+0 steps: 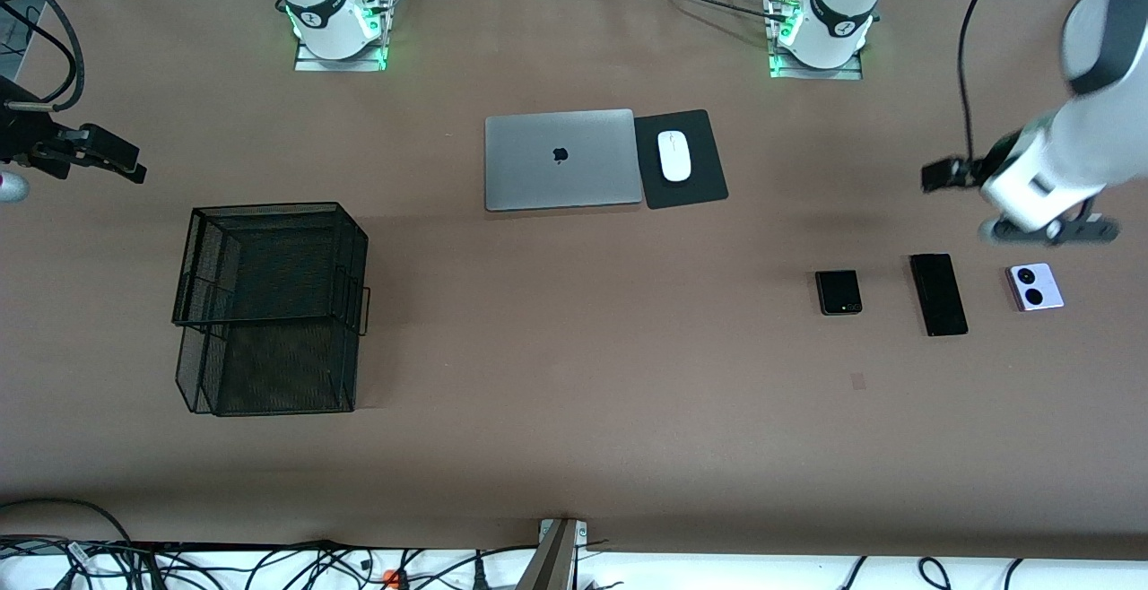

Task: Place phones with both arms
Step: 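Reach down and grasp the small black flip phone with the left gripper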

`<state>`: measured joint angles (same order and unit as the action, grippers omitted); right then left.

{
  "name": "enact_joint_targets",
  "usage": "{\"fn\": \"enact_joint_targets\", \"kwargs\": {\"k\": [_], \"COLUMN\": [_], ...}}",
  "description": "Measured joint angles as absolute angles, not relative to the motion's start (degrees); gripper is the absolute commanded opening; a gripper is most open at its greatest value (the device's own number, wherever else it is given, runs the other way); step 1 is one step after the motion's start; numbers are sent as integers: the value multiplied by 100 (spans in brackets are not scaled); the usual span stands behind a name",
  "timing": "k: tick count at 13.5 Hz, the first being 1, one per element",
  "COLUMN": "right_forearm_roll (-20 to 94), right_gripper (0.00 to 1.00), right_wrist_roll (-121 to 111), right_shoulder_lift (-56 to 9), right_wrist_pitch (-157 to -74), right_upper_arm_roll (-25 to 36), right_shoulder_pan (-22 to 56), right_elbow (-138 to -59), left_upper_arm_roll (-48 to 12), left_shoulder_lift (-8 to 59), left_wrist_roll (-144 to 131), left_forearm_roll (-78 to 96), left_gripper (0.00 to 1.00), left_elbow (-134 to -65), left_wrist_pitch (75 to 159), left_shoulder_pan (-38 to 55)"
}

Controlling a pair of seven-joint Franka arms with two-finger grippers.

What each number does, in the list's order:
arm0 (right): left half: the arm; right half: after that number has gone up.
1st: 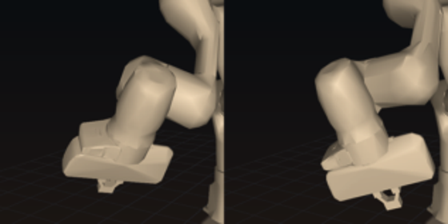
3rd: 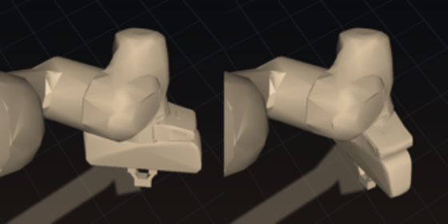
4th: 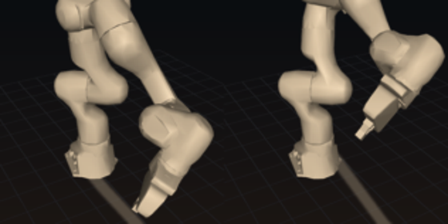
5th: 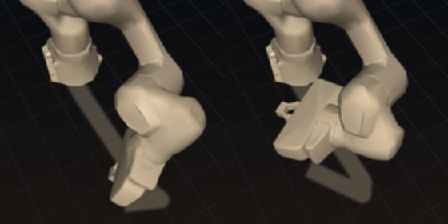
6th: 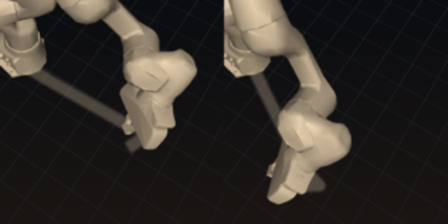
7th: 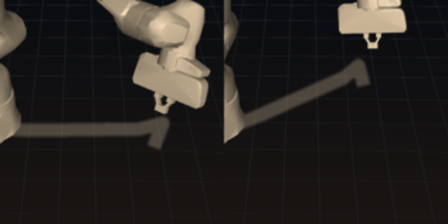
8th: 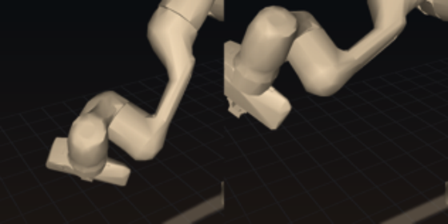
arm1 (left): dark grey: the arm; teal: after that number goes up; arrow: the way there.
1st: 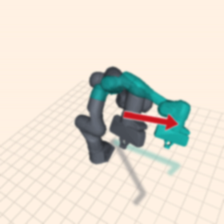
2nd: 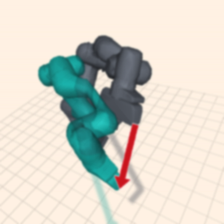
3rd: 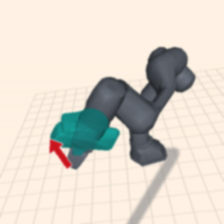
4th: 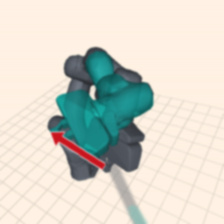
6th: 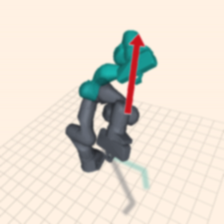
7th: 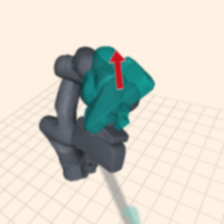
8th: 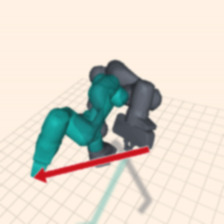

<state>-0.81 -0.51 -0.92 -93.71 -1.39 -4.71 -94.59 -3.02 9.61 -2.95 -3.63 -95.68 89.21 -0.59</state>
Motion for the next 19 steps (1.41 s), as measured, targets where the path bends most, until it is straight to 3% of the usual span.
{"fn": "enact_joint_targets", "kwargs": {"k": [5,11,15,19], "right_forearm_roll": [-81,-81,-81,-81], "right_gripper": [100,100,100,100], "right_wrist_roll": [-51,-51,-51,-51], "right_shoulder_lift": [-93,-95,-96,-96], "right_wrist_pitch": [-9369,-9367,-9366,-9365], "right_upper_arm_roll": [-137,-137,-137,-137], "right_shoulder_pan": [-472,-472,-471,-471], "right_elbow": [-9461,-9462,-9464,-9465], "left_upper_arm_roll": [-331,-453,-450,-436], "left_shoulder_lift": [1807,2117,2577,2806], "left_wrist_roll": [-295,-298,-298,-298], "left_forearm_roll": [-357,-351,-351,-351], "left_gripper": [100,100,100,100], "left_elbow": [-10007,-11801,-11969,-11968], "left_wrist_pitch": [10572,13655,14327,14487], "left_shoulder_pan": [-42,0,-1,-8]}}
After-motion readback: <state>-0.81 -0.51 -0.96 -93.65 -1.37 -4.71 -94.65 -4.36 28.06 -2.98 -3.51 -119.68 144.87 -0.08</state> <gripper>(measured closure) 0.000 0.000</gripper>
